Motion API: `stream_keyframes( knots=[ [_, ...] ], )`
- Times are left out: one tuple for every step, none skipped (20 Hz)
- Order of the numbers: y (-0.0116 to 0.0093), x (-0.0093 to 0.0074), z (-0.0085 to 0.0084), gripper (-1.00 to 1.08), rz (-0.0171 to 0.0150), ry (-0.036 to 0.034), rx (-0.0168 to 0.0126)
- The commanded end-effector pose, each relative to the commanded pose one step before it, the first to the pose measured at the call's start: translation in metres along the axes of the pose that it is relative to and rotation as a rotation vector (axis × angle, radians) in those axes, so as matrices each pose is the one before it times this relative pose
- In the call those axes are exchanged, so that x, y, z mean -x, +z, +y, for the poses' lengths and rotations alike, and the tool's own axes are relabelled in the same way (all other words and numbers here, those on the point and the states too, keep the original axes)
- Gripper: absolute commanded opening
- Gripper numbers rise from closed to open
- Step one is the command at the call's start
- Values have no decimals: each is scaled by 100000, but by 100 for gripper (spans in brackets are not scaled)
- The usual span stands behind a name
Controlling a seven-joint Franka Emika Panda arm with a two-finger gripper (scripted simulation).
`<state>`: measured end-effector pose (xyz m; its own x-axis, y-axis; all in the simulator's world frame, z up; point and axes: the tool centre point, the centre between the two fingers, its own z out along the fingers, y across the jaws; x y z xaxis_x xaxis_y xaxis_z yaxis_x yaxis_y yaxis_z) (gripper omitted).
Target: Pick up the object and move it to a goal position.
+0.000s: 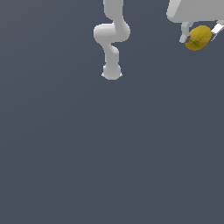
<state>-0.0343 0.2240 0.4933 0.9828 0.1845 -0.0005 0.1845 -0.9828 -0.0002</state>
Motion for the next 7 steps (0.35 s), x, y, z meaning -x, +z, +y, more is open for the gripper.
stream_keyframes(
  knots=[
    [-518,-61,-237,-100,46,48,-5],
    [-112,-21,-60,-100,0,0,0],
    [-85,-20,-44,-100,0,0,0],
    [-59,-18,-29,-100,0,0,0],
    [-35,-16,-16,-100,0,0,0],
    [-16,-4,-43,-100,3,-45,18],
    [-4,-4,-1,-100,0,0,0]
  ],
)
